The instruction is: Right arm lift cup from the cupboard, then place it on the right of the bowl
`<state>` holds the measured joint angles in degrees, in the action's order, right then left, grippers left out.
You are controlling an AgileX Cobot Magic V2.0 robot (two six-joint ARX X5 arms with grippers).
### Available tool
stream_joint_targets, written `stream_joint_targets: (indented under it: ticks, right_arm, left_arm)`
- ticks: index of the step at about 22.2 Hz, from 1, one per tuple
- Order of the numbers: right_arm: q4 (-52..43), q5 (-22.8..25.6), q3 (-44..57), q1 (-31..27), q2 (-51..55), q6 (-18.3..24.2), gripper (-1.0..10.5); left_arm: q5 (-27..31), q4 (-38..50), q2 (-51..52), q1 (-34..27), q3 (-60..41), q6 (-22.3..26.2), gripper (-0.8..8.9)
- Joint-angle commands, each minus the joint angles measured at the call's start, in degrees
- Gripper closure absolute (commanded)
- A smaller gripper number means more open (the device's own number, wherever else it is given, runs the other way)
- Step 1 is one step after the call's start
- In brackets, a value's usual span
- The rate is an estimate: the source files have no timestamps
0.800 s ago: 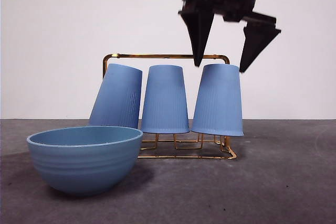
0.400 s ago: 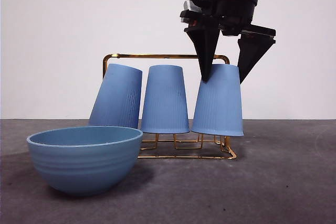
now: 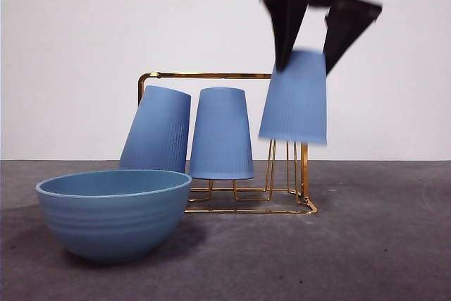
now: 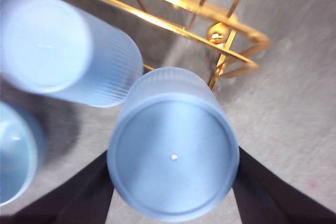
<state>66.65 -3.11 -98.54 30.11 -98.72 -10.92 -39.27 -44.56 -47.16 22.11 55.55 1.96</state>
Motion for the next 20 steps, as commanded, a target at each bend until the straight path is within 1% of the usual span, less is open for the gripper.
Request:
stream_joint_targets:
  ticks: [1, 6, 8, 10, 12, 15, 16, 18, 20]
  right_arm:
    - [-0.2, 0.3, -1.6, 0.5, 2.5, -0.4, 8.3]
    - [0.1, 0.2, -1.6, 0.5, 11.9, -0.3, 8.3]
    - [2.1, 0.2, -1.3, 0.5, 16.2, -0.3, 8.3]
    - [3.0, 0.3, 1.2, 0.5, 21.2, -0.3, 8.3]
    - [1.8, 0.3, 6.8, 1.0, 27.1, -0.3, 8.3]
    - [-4.2, -0.4, 20.0, 1.7, 36.7, -0.3, 8.3]
    - [-7.1, -1.7, 24.8, 1.7, 39.8, -0.3, 8.3]
    - [-14.0, -5.9, 34.1, 1.7, 45.4, -1.1, 8.3]
    - [-21.6, -10.6, 42.5, 1.7, 49.9, -3.3, 8.3]
  left_arm:
    - [-0.4, 0.4, -0.4, 0.7, 1.3, 0.4, 2.23]
    - [-0.4, 0.4, -0.4, 1.2, 1.3, 0.3, 2.23]
    - [-0.4, 0.4, -0.7, 1.2, 1.2, 0.1, 2.23]
    - [-0.4, 0.4, -1.4, 1.2, 1.2, -0.3, 2.23]
    - [-0.4, 0.4, -3.0, 1.3, 1.0, -0.9, 2.23]
    - [-0.4, 0.7, -6.1, 1.9, 0.5, -0.9, 2.23]
    - [-0.3, 0.8, -7.5, 2.2, 0.5, -0.9, 2.23]
    - [-0.4, 0.9, -10.4, 2.6, 0.5, -1.2, 2.23]
    - [-0.5, 1.0, -13.4, 3.0, 0.2, -3.3, 2.24]
